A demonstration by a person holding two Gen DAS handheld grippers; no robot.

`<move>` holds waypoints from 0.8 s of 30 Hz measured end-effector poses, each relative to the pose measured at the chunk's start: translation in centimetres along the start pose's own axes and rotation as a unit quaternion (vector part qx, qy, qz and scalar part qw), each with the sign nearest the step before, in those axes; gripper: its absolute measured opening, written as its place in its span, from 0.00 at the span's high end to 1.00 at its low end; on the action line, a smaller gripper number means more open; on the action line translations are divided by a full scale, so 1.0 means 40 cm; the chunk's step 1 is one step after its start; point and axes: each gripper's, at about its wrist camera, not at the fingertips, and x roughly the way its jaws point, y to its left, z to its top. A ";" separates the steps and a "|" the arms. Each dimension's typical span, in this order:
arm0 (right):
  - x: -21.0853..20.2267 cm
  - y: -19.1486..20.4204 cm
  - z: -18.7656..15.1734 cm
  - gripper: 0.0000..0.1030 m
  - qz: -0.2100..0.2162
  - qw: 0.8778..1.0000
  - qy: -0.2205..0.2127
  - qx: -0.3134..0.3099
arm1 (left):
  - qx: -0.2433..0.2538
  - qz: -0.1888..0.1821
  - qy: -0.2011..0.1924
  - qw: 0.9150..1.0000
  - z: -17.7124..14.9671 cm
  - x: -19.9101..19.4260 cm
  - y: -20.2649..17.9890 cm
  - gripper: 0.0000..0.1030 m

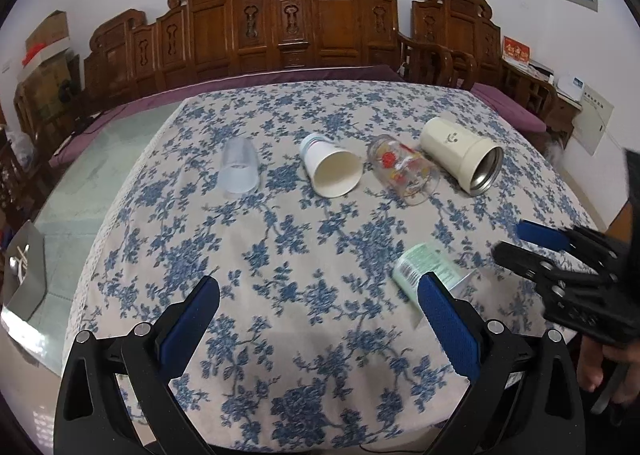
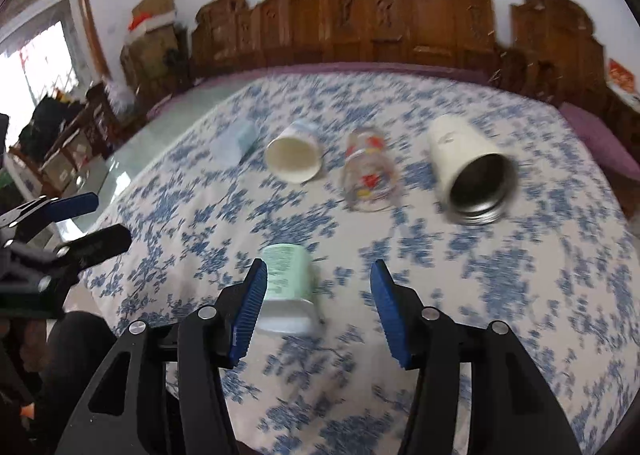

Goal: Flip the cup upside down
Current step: 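Lift the green cup with the right tool and carry it toward the left tool, then grasp the green cup with the left tool while the right tool releases it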

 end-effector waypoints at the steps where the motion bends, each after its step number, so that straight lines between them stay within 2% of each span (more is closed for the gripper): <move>1: -0.019 -0.011 -0.012 0.40 -0.009 1.000 -0.013 0.005 | 0.000 -0.001 0.001 1.000 0.005 0.002 -0.007 0.08; 2: -0.032 -0.018 -0.020 0.37 -0.016 1.000 -0.021 0.009 | 0.001 -0.004 0.002 1.000 0.011 0.005 -0.017 0.08; 4: -0.055 -0.034 -0.038 0.20 -0.031 0.999 -0.039 0.017 | 0.001 -0.010 0.006 1.000 0.020 0.016 -0.032 0.07; 7: -0.071 -0.056 -0.065 0.09 -0.054 0.997 -0.059 0.019 | 0.004 -0.014 0.022 1.000 0.037 0.043 -0.063 0.08; 15: -0.081 -0.102 -0.096 0.06 -0.072 0.994 -0.078 0.032 | -0.007 -0.035 0.065 0.997 0.063 0.133 -0.132 0.20; 24: -0.058 -0.138 -0.118 0.06 -0.060 0.995 -0.064 0.055 | -0.021 -0.042 0.121 0.992 0.063 0.236 -0.193 0.33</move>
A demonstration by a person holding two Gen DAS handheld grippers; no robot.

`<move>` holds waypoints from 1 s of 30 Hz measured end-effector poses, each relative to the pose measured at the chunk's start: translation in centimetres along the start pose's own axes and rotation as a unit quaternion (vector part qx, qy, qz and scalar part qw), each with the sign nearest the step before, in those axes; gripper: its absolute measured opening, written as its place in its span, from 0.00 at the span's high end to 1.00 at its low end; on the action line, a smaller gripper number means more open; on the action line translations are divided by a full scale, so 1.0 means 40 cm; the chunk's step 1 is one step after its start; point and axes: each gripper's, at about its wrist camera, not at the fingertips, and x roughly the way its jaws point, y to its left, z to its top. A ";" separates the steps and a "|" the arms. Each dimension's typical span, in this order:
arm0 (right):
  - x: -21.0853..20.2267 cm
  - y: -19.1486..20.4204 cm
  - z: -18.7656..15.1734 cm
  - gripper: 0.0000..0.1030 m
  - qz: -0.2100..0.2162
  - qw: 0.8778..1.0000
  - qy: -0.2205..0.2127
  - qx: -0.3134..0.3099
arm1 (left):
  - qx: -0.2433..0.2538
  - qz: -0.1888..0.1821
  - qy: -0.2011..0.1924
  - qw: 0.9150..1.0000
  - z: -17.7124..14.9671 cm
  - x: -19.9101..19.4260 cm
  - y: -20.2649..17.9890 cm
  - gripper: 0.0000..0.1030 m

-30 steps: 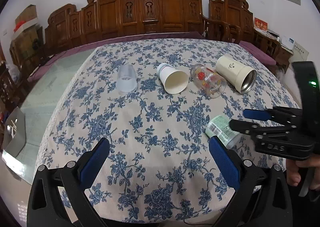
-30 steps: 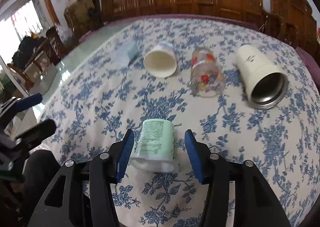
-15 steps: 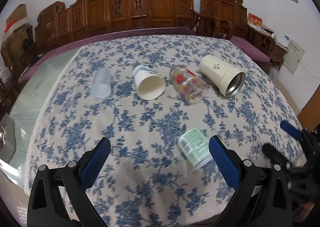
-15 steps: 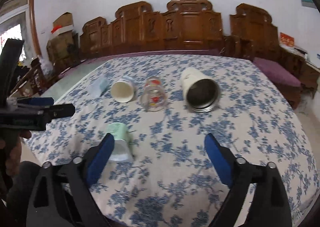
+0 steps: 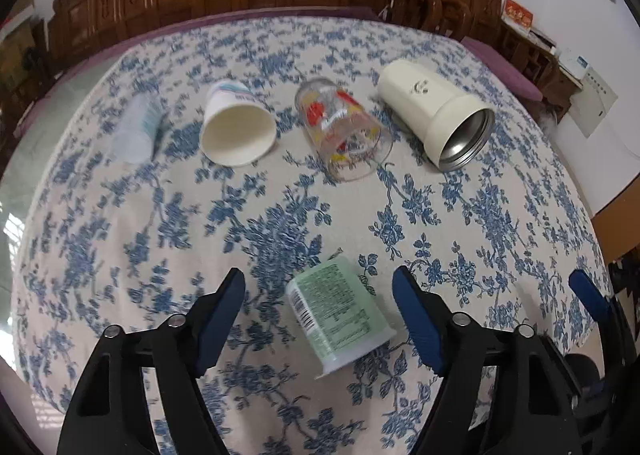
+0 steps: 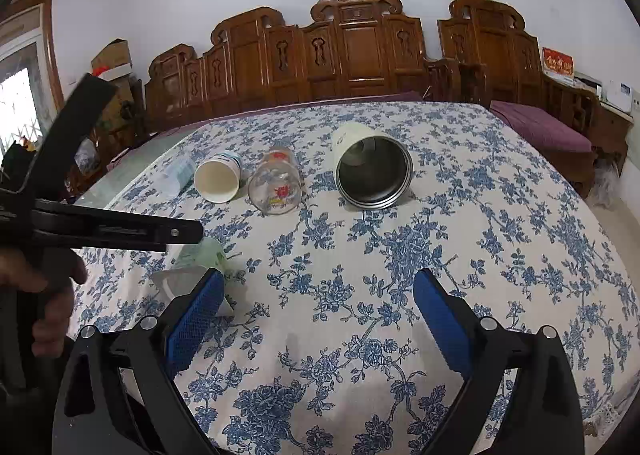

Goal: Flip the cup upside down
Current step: 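Grasp the green cup with the left tool while the right tool releases it, then rotate the green cup with the left tool and set it upside down on the table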

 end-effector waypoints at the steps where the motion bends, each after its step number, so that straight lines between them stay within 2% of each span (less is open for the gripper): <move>1: 0.001 -0.001 -0.002 0.06 0.000 1.000 0.001 0.000 | -0.004 -0.001 0.007 1.000 0.002 0.010 0.000 0.34; 10: 0.007 -0.001 -0.006 0.06 0.005 1.000 0.000 0.001 | -0.031 -0.003 0.063 0.998 0.036 0.078 0.010 0.37; 18: 0.007 0.002 -0.006 0.06 0.008 1.000 0.000 0.001 | -0.083 -0.043 0.113 0.989 0.040 0.130 0.047 0.37; 25: 0.009 0.007 -0.010 0.06 0.010 1.000 0.002 -0.001 | -0.113 -0.064 0.129 0.983 0.041 0.150 0.064 0.38; 27: 0.011 0.007 -0.012 0.06 0.011 1.000 0.003 -0.002 | -0.117 -0.065 0.130 0.983 0.043 0.156 0.070 0.48; 30: 0.012 0.006 -0.013 0.06 0.011 1.000 0.004 -0.004 | -0.124 -0.066 0.132 0.981 0.036 0.158 0.080 0.54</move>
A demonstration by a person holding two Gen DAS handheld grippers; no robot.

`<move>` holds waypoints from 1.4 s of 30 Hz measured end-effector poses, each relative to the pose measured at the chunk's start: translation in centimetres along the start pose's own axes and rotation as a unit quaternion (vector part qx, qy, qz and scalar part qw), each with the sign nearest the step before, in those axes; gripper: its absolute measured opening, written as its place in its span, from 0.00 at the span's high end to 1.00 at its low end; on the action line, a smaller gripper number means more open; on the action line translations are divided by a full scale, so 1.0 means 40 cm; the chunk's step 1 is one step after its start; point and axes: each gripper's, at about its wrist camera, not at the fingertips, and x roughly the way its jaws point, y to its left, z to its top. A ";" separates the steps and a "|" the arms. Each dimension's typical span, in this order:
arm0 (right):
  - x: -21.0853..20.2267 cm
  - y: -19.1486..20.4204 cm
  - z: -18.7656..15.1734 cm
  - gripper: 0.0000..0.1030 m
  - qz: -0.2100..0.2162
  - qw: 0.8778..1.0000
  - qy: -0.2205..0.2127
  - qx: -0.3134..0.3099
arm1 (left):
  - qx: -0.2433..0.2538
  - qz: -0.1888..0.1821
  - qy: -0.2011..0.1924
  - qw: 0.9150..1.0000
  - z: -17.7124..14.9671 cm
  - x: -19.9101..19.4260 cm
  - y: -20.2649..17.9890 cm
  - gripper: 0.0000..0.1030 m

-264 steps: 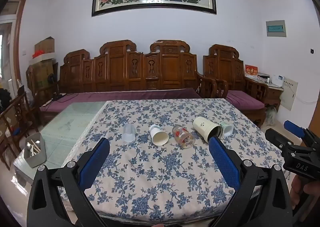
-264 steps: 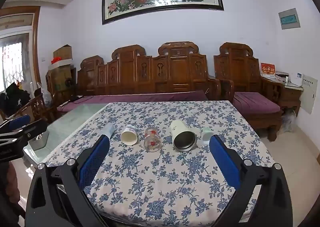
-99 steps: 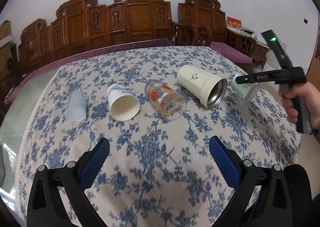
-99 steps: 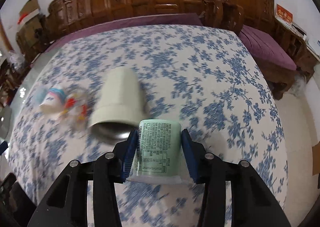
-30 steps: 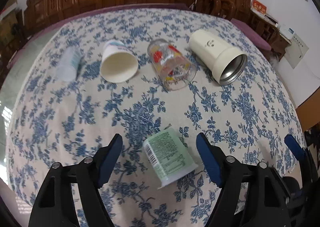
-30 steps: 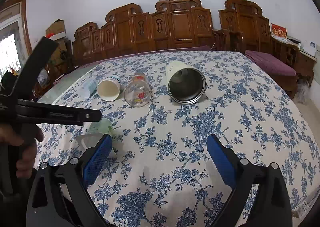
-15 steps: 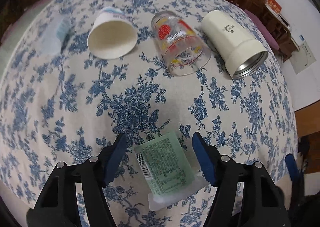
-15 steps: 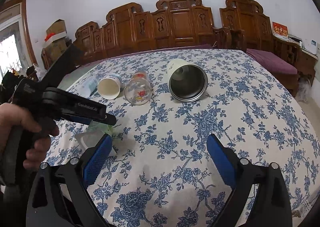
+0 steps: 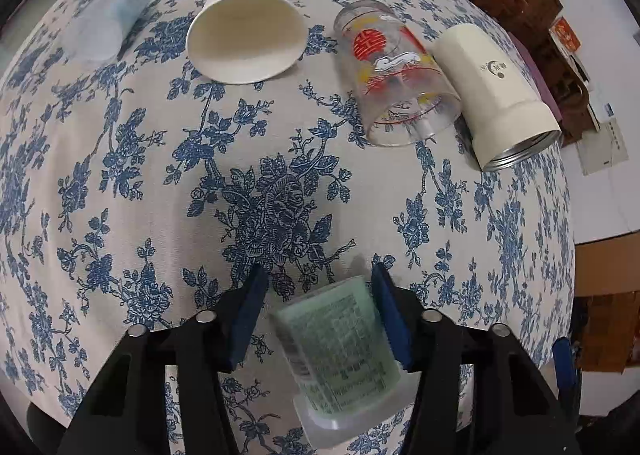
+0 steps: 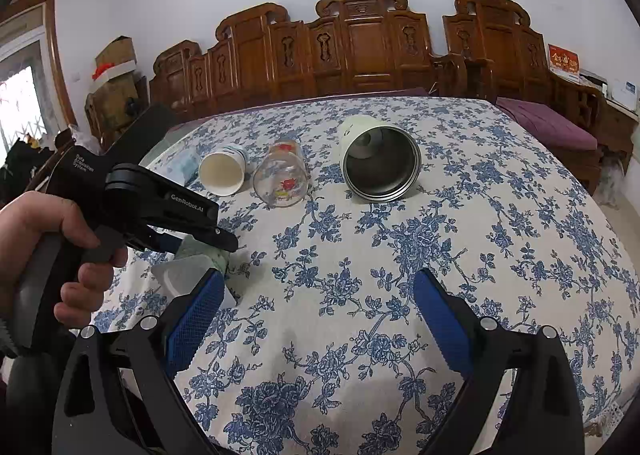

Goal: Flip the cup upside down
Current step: 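Rotate the green cup with the left tool and set it upside down on the table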

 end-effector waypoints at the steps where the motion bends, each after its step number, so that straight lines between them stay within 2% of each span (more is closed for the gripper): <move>1: 0.000 0.000 0.000 0.06 0.000 1.000 0.000 0.001 | 0.000 -0.001 -0.001 1.000 0.000 -0.002 0.000 0.54; 4: 0.002 0.001 -0.002 0.06 0.001 1.000 0.001 0.001 | 0.007 -0.004 -0.012 1.000 0.006 -0.026 -0.003 0.55; 11: 0.005 0.000 -0.004 0.06 0.003 1.000 0.003 0.003 | 0.075 0.024 -0.087 0.993 0.005 -0.104 -0.062 0.55; 14: 0.006 -0.003 -0.004 0.06 0.004 1.000 0.004 0.005 | 0.115 0.061 -0.133 0.983 -0.009 -0.128 -0.097 0.55; 20: 0.008 -0.002 -0.006 0.06 0.002 1.000 0.008 0.003 | 0.157 0.105 -0.183 0.965 0.006 -0.107 -0.116 0.55; 24: 0.008 -0.003 -0.008 0.06 0.000 1.000 0.008 0.002 | 0.183 0.131 -0.199 0.954 0.012 -0.074 -0.121 0.56; 27: 0.008 -0.006 -0.007 0.06 0.000 1.000 0.008 0.006 | 0.194 0.138 -0.198 0.951 0.002 -0.057 -0.120 0.56; 31: 0.008 -0.009 -0.006 0.06 0.001 1.000 0.007 0.009 | 0.213 0.149 -0.213 0.942 -0.025 -0.059 -0.133 0.56; 35: 0.008 -0.006 -0.006 0.06 -0.001 1.000 0.006 0.007 | 0.225 0.149 -0.218 0.938 -0.056 -0.066 -0.139 0.56; 36: 0.009 -0.007 -0.006 0.06 -0.001 1.000 0.006 0.008 | 0.229 0.149 -0.220 0.937 -0.065 -0.068 -0.141 0.64; 38: 0.009 -0.006 -0.007 0.06 -0.001 1.000 0.007 0.008 | 0.246 0.162 -0.231 0.927 -0.087 -0.077 -0.151 0.70; 42: 0.008 -0.006 -0.008 0.06 -0.002 1.000 0.006 0.008 | 0.258 0.152 -0.228 0.926 -0.118 -0.085 -0.162 0.79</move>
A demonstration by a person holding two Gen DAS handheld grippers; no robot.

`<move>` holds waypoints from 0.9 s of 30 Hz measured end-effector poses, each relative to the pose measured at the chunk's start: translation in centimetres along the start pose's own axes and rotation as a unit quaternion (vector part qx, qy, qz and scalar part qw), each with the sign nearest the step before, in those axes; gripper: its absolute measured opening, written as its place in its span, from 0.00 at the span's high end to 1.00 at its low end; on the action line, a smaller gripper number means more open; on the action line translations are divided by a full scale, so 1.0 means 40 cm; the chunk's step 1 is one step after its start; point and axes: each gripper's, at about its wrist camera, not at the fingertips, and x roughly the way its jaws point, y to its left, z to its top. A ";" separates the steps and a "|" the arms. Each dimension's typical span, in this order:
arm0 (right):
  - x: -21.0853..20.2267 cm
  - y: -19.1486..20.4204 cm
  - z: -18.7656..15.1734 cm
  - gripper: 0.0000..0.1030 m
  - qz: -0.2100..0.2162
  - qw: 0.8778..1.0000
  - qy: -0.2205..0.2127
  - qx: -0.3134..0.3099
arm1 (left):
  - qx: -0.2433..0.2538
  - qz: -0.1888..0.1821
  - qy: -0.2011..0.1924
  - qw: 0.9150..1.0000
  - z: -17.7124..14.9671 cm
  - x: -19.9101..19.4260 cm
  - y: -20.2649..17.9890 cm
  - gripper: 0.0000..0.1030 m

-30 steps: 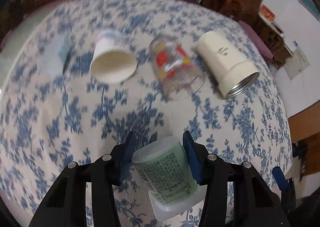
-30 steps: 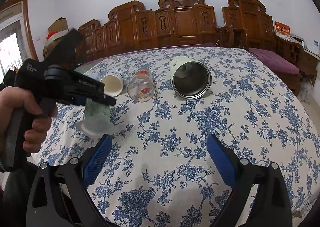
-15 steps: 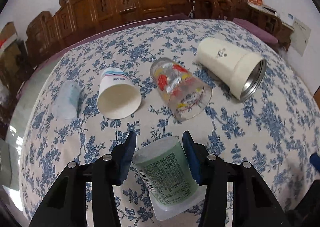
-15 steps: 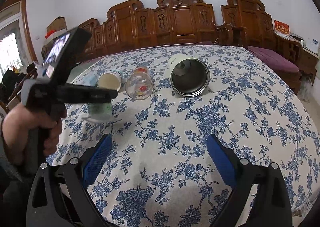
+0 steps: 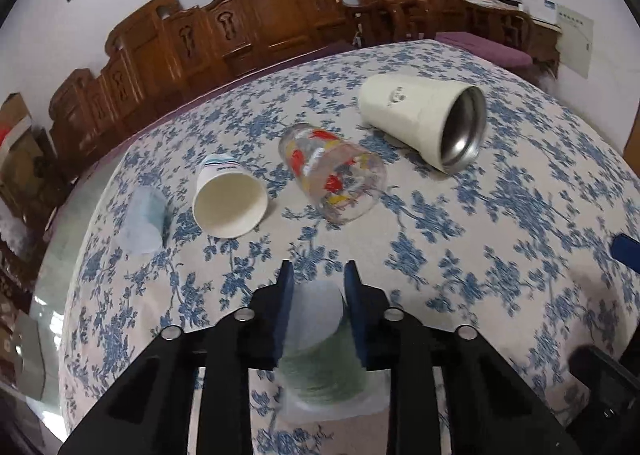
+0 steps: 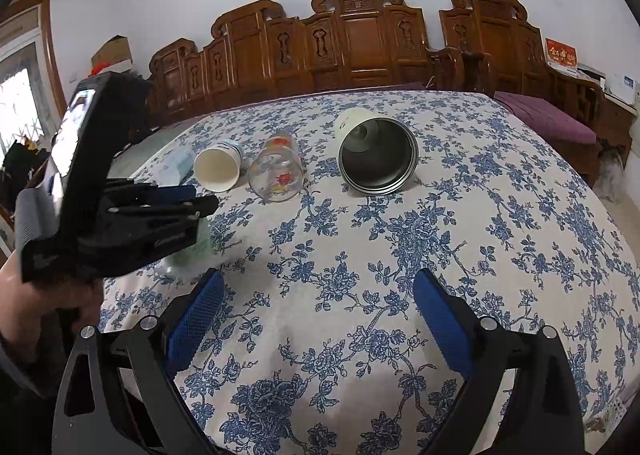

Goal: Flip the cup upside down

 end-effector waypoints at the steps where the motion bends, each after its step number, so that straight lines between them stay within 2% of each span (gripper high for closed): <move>1: 0.000 0.000 0.000 0.06 0.000 1.000 0.000 0.000 | -0.002 -0.005 0.002 1.000 -0.004 -0.005 -0.002 0.79; 10: -0.003 -0.002 0.000 0.06 -0.001 1.000 0.000 0.000 | -0.027 -0.034 0.006 0.999 -0.035 -0.039 0.011 0.79; 19: -0.006 0.000 0.000 0.06 -0.007 1.000 -0.001 -0.002 | -0.057 -0.035 -0.011 0.998 -0.060 -0.086 0.044 0.79; 25: -0.019 0.009 0.006 0.06 -0.017 1.000 -0.007 -0.005 | -0.080 -0.039 -0.027 0.996 -0.079 -0.140 0.081 0.65; 27: -0.032 0.011 0.013 0.06 -0.018 1.000 -0.011 -0.004 | -0.093 -0.041 -0.030 0.994 -0.090 -0.159 0.102 0.57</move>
